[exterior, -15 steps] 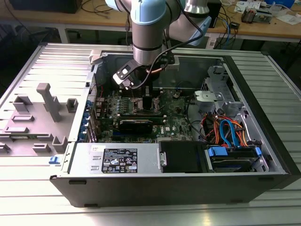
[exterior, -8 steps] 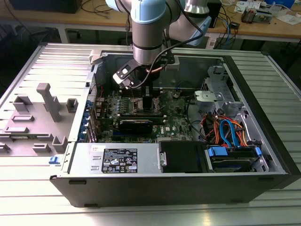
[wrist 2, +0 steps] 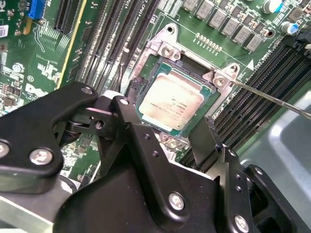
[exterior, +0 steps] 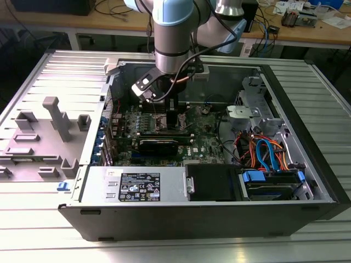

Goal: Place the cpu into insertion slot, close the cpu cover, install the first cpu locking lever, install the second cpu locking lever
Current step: 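Place the cpu into insertion slot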

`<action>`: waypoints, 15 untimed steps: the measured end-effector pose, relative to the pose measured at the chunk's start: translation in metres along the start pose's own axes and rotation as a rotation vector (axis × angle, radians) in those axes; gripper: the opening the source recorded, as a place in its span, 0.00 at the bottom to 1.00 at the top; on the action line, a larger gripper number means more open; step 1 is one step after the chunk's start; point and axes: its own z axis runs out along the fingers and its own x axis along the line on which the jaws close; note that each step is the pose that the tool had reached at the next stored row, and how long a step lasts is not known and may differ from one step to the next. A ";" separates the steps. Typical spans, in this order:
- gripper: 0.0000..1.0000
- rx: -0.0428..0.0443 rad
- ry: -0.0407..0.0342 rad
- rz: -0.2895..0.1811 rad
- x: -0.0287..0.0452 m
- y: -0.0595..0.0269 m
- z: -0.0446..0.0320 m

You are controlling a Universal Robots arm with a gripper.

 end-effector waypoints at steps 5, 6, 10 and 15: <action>0.48 -0.0001 -0.0018 0.000 0.0004 0.0000 -0.0002; 0.42 -0.0001 -0.0019 0.000 0.0004 0.0000 -0.0003; 0.17 -0.0001 -0.0040 0.000 0.0002 0.0002 -0.0051; 0.11 -0.0002 -0.0043 0.000 0.0002 0.0002 -0.0085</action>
